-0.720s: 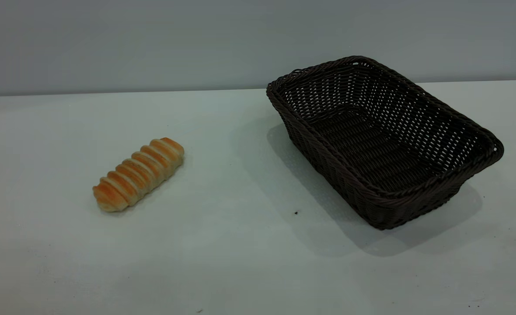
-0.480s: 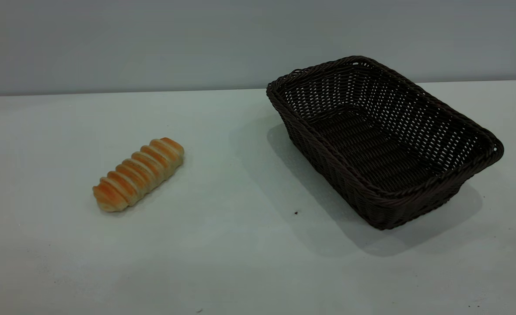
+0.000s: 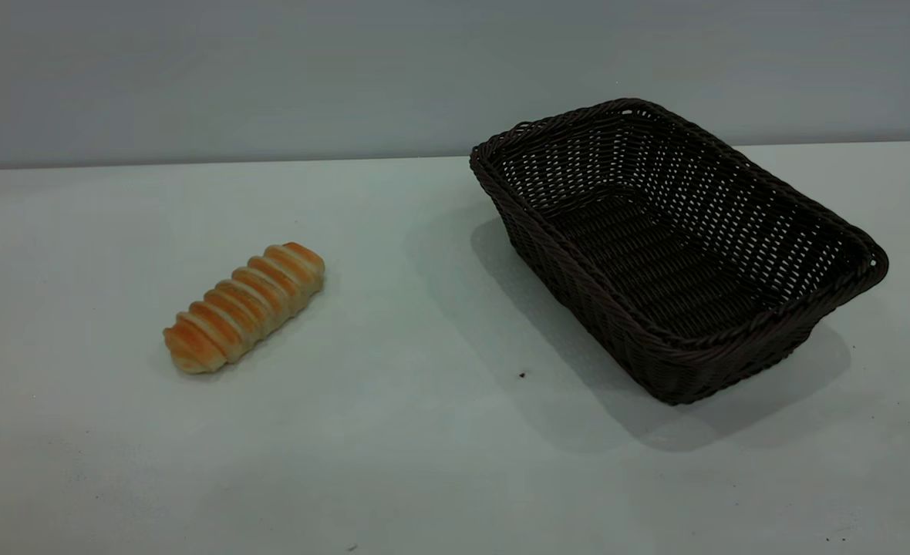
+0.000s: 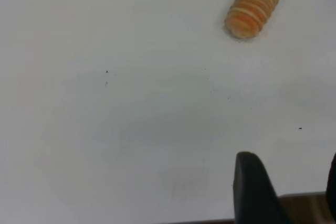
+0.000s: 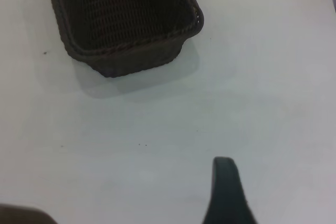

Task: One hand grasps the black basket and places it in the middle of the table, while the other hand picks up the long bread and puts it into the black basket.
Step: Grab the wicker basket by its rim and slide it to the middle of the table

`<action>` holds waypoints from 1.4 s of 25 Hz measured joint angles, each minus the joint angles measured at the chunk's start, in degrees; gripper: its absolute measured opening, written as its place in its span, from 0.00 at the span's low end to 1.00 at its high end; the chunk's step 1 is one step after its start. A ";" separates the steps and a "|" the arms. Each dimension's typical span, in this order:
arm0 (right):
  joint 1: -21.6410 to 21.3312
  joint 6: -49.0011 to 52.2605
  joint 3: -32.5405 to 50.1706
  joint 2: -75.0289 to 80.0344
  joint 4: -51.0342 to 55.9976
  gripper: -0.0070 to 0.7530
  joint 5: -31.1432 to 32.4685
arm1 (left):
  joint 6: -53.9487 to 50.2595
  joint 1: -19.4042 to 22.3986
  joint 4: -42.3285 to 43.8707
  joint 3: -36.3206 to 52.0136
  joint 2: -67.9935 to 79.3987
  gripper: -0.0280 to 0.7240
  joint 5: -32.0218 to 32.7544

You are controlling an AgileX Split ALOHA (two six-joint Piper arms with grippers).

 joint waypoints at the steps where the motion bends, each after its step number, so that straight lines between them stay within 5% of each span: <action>1: 0.00 0.00 0.00 0.00 0.00 0.71 0.00 | 0.00 0.00 0.00 0.00 0.00 0.54 0.00; 25: 0.00 -0.06 0.00 0.00 1.05 0.71 0.00 | 0.00 0.00 0.00 -0.05 0.00 0.54 -0.08; 35: 0.00 -14.66 -1.90 15.64 20.41 0.71 -6.11 | -0.17 0.00 -1.35 -4.39 7.31 0.56 -6.86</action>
